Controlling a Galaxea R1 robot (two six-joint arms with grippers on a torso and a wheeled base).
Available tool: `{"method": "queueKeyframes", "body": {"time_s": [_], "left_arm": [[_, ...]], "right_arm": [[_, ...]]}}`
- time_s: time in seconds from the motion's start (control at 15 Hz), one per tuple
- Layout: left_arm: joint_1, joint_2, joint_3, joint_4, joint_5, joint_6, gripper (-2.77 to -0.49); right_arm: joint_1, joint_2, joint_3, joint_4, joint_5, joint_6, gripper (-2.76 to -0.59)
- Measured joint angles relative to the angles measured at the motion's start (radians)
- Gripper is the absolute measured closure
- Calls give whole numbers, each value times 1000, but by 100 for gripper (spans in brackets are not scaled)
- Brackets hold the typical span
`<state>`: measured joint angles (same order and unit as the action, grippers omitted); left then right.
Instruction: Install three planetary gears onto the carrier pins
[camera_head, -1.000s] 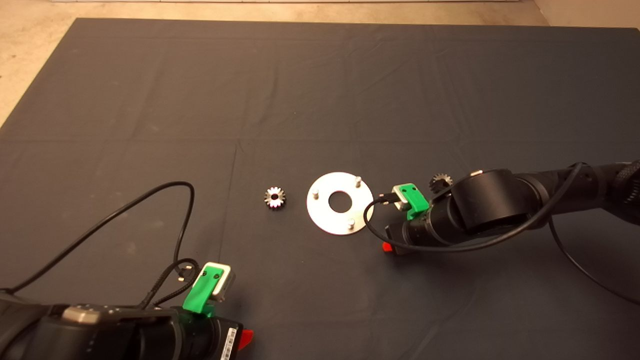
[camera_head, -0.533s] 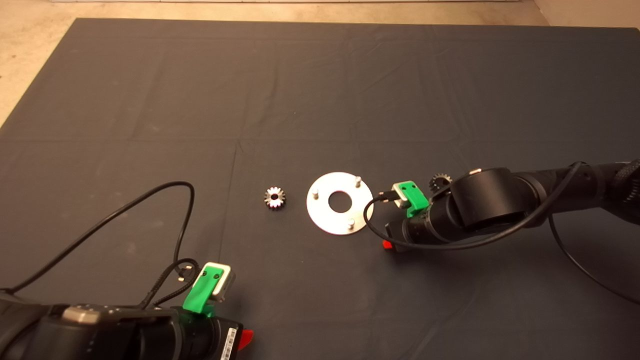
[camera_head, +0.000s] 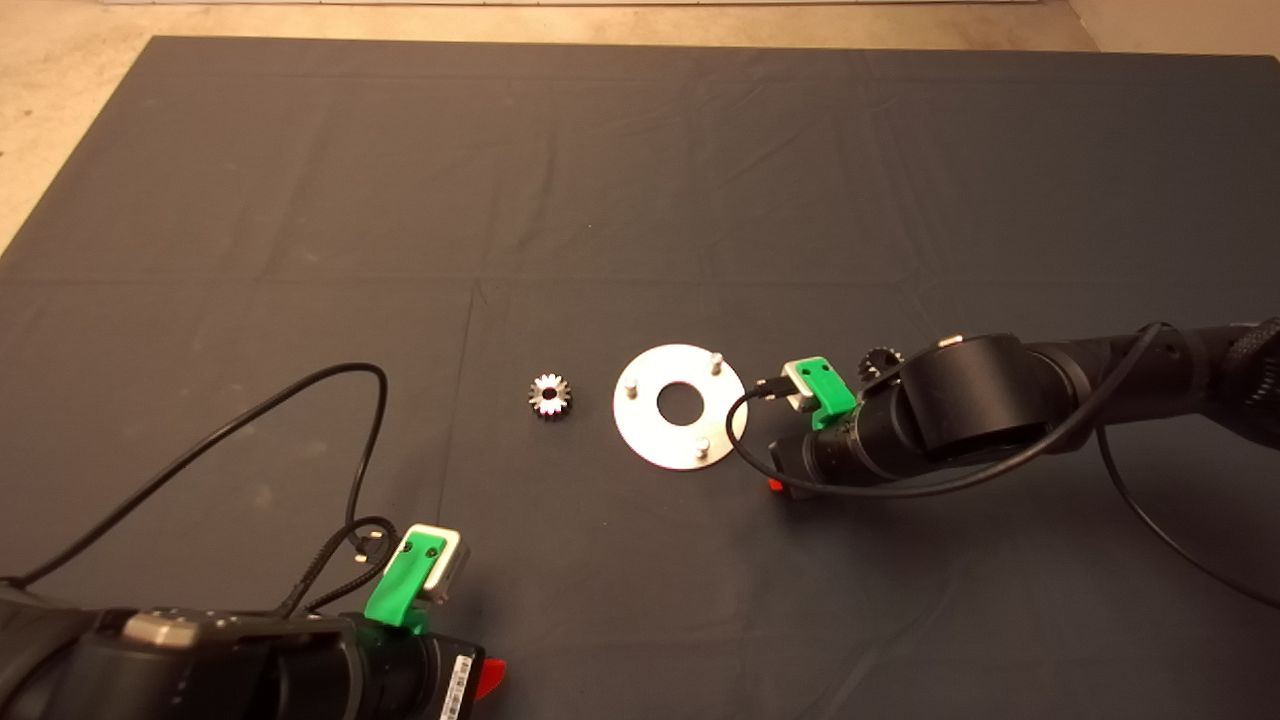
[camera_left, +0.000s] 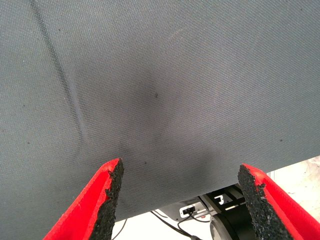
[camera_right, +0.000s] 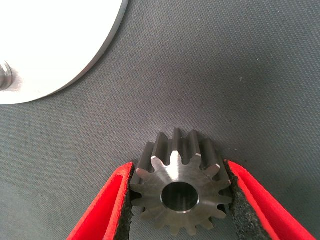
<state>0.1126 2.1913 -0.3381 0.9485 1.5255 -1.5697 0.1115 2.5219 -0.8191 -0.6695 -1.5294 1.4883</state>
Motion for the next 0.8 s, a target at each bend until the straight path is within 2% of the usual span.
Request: {"method": "queueKeyframes", "body": {"time_s": [0.8], "left_arm": [[0,0,0,0,0,0,-162]], "right_arm": [[10,0,1,-3,-1,-2,-110]]}}
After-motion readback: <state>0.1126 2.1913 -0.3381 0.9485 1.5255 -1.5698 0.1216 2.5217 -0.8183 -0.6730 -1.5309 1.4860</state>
